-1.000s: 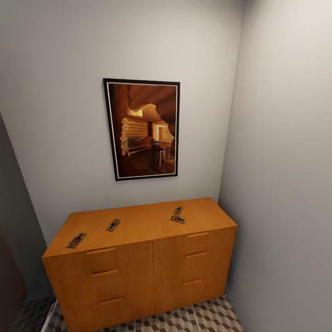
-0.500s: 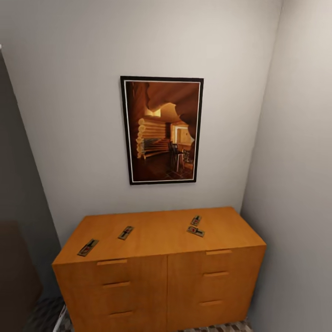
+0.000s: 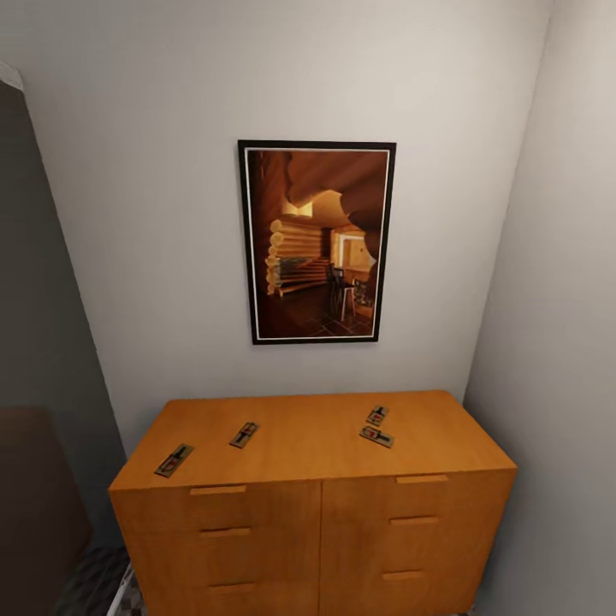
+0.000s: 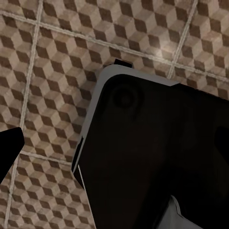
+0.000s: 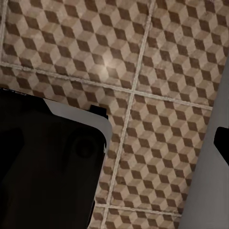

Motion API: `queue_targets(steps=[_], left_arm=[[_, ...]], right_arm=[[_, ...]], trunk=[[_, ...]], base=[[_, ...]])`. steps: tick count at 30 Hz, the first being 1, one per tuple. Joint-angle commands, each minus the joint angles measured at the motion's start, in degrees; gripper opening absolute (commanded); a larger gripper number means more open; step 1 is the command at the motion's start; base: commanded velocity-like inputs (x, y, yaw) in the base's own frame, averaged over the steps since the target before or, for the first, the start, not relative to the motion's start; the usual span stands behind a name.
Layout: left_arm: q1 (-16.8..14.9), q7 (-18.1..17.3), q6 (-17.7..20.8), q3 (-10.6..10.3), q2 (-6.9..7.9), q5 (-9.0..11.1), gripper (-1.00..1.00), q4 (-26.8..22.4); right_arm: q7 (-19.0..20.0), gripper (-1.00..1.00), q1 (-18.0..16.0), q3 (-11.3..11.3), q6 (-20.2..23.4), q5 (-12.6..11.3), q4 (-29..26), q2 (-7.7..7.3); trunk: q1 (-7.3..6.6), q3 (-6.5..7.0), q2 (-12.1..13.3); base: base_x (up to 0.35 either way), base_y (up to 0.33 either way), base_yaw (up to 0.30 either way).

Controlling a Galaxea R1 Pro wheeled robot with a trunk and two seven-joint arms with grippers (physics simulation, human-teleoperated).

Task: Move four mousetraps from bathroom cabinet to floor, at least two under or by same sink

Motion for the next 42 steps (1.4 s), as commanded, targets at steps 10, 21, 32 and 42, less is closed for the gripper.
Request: queue_targets(steps=[10, 21, 32, 42], left_arm=[[-0.01, 0.03, -0.06, 0.11, -0.01, 0.21, 1.00, 0.01], [0.32, 0.24, -0.39, 0.44, 0.32, 0.55, 1.00, 0.34], [3.93, 0.13, -3.19, 1.72, 3.86, 1.15, 1.00, 3.79], [3.47, 0.12, -2.69, 1.39, 4.70, 0.81, 1.00, 0.85]], right_arm=[[-0.01, 1.00, 0.00, 0.01, 0.18, 0.41, -0.06, -0.01], [-0.20, 1.00, 0.34, -0.38, -0.14, 0.08, 0.27, 0.25], [-0.07, 1.00, 1.83, -0.54, -0.23, -0.43, 1.79, 0.24], [-0.08, 1.00, 1.54, -0.73, -0.25, -0.46, 1.71, 0.26]], trunk=[[0.02, -0.02, -0.03], [0.02, -0.02, -0.03], [0.02, -0.02, -0.03], [0.02, -0.02, -0.03]], base=[[0.007, 0.000, 0.009], [0.001, 0.000, 0.001], [0.000, 0.000, 0.000], [0.000, 0.000, 0.000]])
